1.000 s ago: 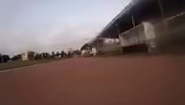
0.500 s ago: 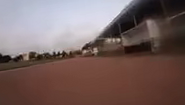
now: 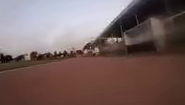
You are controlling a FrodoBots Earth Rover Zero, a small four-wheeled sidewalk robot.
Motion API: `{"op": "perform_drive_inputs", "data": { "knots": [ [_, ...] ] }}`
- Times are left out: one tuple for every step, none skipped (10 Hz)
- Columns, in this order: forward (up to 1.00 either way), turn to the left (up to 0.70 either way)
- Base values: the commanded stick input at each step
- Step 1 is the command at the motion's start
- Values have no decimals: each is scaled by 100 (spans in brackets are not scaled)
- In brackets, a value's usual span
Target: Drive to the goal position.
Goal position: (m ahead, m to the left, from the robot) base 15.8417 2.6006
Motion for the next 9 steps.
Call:
{"op": "perform_drive_inputs", "data": {
  "knots": [
    [70,2],
    [70,0],
    [70,0],
    [70,-2],
    [70,-15],
    [70,-25],
    [70,-33],
    [70,-9],
    [70,0]
  ]
}}
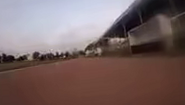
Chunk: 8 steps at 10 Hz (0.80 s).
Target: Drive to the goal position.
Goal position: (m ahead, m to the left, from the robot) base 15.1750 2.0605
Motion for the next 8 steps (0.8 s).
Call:
{"op": "perform_drive_inputs", "data": {
  "knots": [
    [70,0],
    [70,0],
    [70,0],
    [70,0],
    [70,0],
    [70,0],
    [70,0],
    [70,-4]
  ]
}}
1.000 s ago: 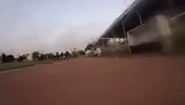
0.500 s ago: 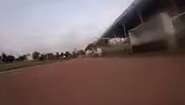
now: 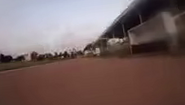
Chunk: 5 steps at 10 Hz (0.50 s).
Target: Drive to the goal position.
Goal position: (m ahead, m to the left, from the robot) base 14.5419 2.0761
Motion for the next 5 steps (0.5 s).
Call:
{"op": "perform_drive_inputs", "data": {
  "knots": [
    [70,-19],
    [70,-28],
    [70,-30],
    [70,-18],
    [70,0]
  ]
}}
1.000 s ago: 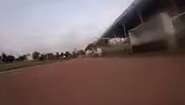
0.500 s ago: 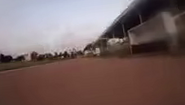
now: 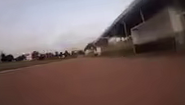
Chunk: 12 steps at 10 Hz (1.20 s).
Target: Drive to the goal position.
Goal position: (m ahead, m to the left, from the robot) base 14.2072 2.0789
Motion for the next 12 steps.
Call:
{"op": "perform_drive_inputs", "data": {
  "knots": [
    [70,0],
    [70,0],
    [70,0],
    [70,0],
    [70,0],
    [70,0],
    [70,0],
    [70,0],
    [70,0],
    [70,0],
    [70,-4],
    [70,-14]
  ]
}}
